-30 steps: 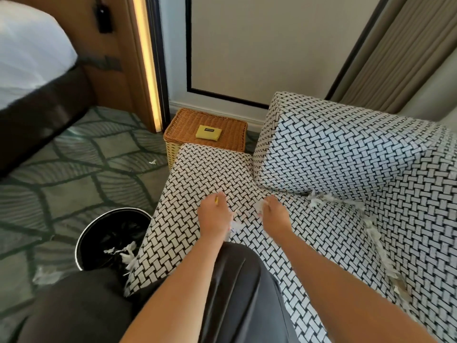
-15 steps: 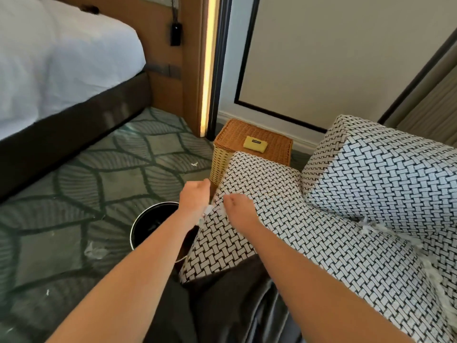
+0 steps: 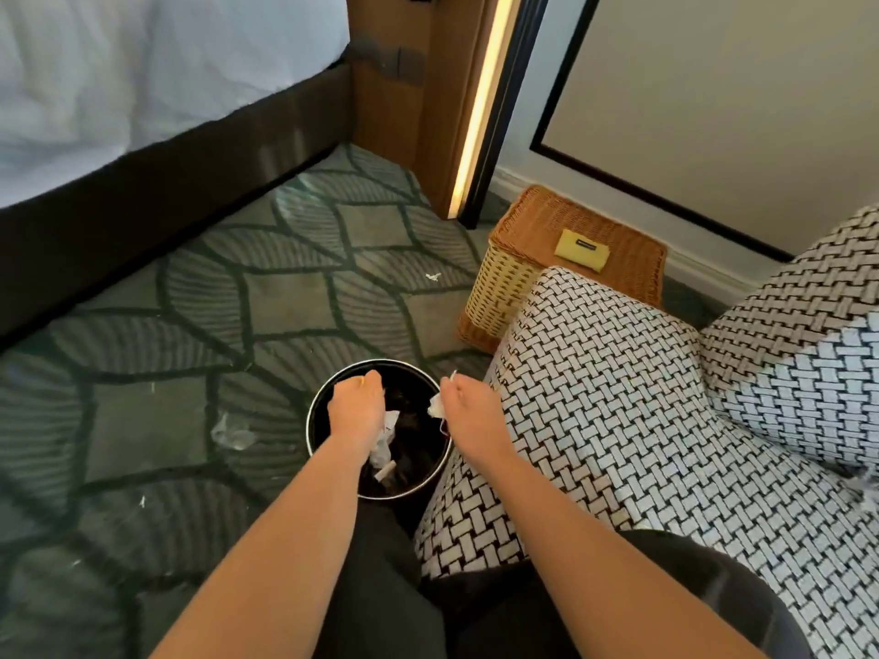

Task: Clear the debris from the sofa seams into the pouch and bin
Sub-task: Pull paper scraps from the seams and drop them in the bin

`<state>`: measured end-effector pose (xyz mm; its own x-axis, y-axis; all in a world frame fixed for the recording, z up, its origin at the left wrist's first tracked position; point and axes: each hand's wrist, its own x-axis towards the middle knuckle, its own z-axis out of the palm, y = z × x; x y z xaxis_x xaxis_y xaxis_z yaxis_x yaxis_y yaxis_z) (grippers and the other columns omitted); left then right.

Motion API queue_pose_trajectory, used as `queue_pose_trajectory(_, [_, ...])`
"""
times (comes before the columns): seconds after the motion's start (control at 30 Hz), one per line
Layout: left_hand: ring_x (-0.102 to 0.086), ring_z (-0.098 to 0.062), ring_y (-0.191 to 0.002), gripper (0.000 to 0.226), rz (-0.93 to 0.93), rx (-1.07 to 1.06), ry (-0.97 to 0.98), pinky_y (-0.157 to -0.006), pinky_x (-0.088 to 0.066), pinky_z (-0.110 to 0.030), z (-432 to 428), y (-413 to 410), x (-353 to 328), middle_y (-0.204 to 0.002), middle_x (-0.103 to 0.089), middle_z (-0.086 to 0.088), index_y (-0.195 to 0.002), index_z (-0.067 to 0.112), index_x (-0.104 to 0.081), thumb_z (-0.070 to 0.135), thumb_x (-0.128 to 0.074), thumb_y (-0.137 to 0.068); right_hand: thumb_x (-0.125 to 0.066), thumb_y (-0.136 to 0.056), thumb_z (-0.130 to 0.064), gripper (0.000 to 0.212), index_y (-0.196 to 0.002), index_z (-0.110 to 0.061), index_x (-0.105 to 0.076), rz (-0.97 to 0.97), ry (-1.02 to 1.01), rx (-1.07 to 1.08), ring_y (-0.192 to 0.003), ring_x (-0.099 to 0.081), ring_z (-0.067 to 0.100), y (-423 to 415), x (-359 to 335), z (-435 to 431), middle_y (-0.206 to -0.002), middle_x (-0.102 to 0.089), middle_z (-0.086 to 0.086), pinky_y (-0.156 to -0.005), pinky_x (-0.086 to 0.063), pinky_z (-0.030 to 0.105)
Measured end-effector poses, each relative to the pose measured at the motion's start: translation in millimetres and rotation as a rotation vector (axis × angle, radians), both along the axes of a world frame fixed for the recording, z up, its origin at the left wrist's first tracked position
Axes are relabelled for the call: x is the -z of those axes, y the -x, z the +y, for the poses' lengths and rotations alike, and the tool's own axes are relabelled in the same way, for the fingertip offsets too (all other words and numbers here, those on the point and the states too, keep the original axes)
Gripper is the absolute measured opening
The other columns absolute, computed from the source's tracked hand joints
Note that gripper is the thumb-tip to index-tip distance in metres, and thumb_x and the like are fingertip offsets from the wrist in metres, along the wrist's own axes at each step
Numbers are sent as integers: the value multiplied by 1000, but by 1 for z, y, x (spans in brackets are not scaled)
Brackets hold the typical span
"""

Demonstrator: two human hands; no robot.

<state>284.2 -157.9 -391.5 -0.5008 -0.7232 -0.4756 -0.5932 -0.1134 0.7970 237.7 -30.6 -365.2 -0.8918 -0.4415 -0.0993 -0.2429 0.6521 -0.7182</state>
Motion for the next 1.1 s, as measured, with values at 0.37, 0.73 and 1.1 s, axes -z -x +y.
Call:
queue_pose_trajectory(0.37, [-49,-22,-97,18,87,25,-120,-81,-39,-32,-10,14,20,-122,-52,-9,-104,18,-47,32,-40,-96,-20,-100,-37,51,-132,-10,-47,-483,42,171,-125,-43,25,16,40,-40,-137,-47,11,-101,-30,31])
queue_pose_trajectory(0.73, [-55,-24,-89,23,54,241,129,-72,-36,-29,19,4,-2,-92,-62,-8,-94,9,-63,20,-43,-95,-37,-95,-11,35,-126,-12,-52,58,-92,-165,-124,-42,17,9,2,6,-133,-47,5,-104,-27,26])
queue_pose_trajectory(1.1, [-51,-4,-104,26,328,711,284,-89,-32,-9,132,-21,-45,-109,-57,6,-113,10,-63,16,-42,-98,-41,-97,-27,51,-145,-22,-24,-118,-549,-238,-142,-10,17,29,-55,135,-156,-10,-1,-116,-14,42])
